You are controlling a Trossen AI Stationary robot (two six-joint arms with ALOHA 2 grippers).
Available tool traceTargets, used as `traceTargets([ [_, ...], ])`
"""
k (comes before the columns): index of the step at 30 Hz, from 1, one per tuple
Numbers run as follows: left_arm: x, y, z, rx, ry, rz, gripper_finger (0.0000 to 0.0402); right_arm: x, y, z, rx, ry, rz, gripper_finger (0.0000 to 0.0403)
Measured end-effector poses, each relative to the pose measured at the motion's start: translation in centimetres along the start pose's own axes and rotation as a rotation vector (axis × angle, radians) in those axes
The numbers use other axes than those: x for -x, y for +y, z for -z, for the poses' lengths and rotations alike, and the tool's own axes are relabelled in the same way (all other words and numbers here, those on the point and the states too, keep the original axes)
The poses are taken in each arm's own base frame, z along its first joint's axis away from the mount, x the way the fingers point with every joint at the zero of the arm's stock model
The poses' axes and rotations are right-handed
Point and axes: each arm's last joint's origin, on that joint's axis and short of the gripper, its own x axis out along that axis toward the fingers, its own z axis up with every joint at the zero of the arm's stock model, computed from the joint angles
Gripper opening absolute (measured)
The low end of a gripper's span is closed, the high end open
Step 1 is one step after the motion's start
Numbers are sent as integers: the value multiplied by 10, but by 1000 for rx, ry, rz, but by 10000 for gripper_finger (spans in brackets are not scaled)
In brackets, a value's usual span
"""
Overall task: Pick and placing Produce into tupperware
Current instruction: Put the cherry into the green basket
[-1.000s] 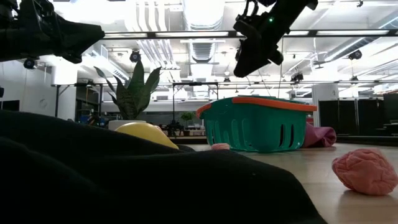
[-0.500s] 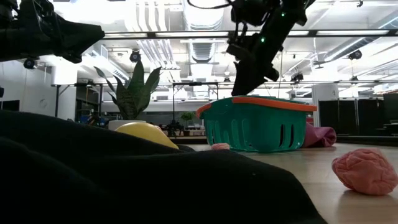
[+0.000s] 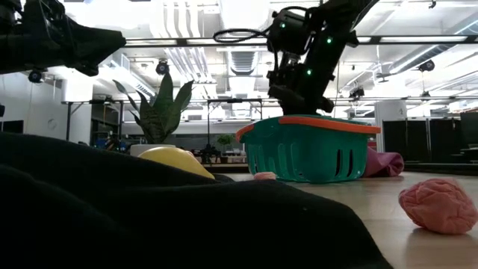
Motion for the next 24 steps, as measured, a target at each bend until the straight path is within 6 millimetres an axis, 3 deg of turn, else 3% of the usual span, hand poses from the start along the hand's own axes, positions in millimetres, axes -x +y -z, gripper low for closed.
traceTargets([
  [9, 0, 0, 0, 0, 4, -16, 108, -13, 2, 1, 13, 3, 75, 102],
  [24, 0, 0, 0, 0, 4, -15, 108, -12, 1, 0, 8, -27, 119, 102],
])
